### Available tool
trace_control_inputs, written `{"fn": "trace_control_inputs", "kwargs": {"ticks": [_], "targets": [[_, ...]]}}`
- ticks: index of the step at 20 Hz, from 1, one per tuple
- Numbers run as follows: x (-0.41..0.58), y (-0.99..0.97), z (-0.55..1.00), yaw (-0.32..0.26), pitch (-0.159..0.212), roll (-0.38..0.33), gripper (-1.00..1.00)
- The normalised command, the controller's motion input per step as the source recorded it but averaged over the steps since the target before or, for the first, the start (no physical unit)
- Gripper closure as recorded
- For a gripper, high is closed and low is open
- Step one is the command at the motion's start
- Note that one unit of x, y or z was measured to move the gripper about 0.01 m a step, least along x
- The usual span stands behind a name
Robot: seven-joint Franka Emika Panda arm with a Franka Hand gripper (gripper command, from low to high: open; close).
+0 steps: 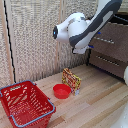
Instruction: Compassionately, move the pinch receptors towards pink recepticle. Embrace the recepticle delicately and rise accordingly. Progress forward guided by applied tension and move towards the highest section of the storage unit. Place the recepticle delicately and shut the storage unit.
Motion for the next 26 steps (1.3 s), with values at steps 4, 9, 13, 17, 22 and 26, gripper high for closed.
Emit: {"fn": "trace_control_inputs", "kwargs": {"ticks": [4, 9, 13, 17, 22, 26], "targets": [[0.014, -0.39, 0.03, 0.007, 0.028, -0.141, 1.00], [0.000, -0.35, 0.16, -0.009, 0.042, -0.106, 1.00], [0.000, -0.11, 0.20, -0.063, 0.034, -0.136, 1.00], [0.087, -0.21, 0.24, -0.094, 0.055, -0.144, 1.00], [0.425, -0.53, 0.21, -0.076, 0.106, -0.008, 1.00], [0.299, -0.66, 0.35, -0.014, 0.041, -0.076, 1.00]]}}
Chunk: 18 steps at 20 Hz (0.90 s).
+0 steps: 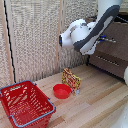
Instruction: Compassionately, move the pinch receptors towards pink recepticle. Embrace the recepticle delicately and rise accordingly. Progress forward guided by applied tension and move towards the highest section of the storage unit. Place the recepticle delicately and shut the storage unit.
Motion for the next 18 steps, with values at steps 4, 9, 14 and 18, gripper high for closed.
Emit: {"fn": "trace_control_inputs", "kwargs": {"ticks": [4, 9, 14, 18], "targets": [[0.329, -0.63, 0.33, 0.000, 0.032, -0.112, 1.00], [0.197, -0.73, 0.38, 0.000, 0.016, -0.049, 1.00], [0.029, -0.77, 0.37, 0.000, 0.000, -0.042, 1.00], [-0.001, -0.92, 0.29, 0.001, -0.001, -0.005, 1.00]]}}
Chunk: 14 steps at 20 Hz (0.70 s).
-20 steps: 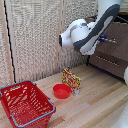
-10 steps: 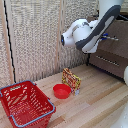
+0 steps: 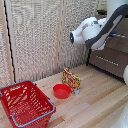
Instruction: Compassionately, move the pinch receptors towards pink recepticle. Embrace the recepticle delicately and rise accordingly. Progress forward guided by applied tension and move towards the highest section of the storage unit. Place the recepticle delicately and shut the storage unit.
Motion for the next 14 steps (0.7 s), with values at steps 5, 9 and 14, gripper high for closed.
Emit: {"fn": "trace_control_inputs", "kwargs": {"ticks": [5, 9, 14], "targets": [[-0.011, -0.90, 0.26, 0.000, 0.000, 0.000, 1.00], [-0.042, -0.60, 0.11, 0.001, 0.000, 0.032, 1.00], [-0.006, -0.03, 0.01, -0.012, -0.029, 0.028, -1.00]]}}
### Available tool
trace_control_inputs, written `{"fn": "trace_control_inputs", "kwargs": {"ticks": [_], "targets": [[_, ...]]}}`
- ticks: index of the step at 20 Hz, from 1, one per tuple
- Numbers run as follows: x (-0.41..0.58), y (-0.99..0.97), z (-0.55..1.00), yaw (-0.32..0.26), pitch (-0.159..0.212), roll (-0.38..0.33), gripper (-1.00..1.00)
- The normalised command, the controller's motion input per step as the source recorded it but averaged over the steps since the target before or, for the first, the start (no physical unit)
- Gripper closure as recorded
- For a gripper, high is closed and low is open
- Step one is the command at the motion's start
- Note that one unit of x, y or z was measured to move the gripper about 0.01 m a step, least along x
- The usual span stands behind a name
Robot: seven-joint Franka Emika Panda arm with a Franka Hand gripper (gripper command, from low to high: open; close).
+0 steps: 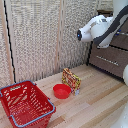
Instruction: Compassionately, move the pinch receptors towards pink recepticle. Embrace the recepticle delicately and rise accordingly. Progress forward guided by applied tension and move towards the highest section of the storage unit. Place the recepticle delicately and shut the storage unit.
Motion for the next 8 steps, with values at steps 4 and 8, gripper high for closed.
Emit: {"fn": "trace_control_inputs", "kwargs": {"ticks": [4, 8], "targets": [[0.000, 0.09, 0.07, -0.099, -0.010, 0.009, -1.00], [0.019, 0.36, 0.00, -0.106, 0.007, 0.023, -1.00]]}}
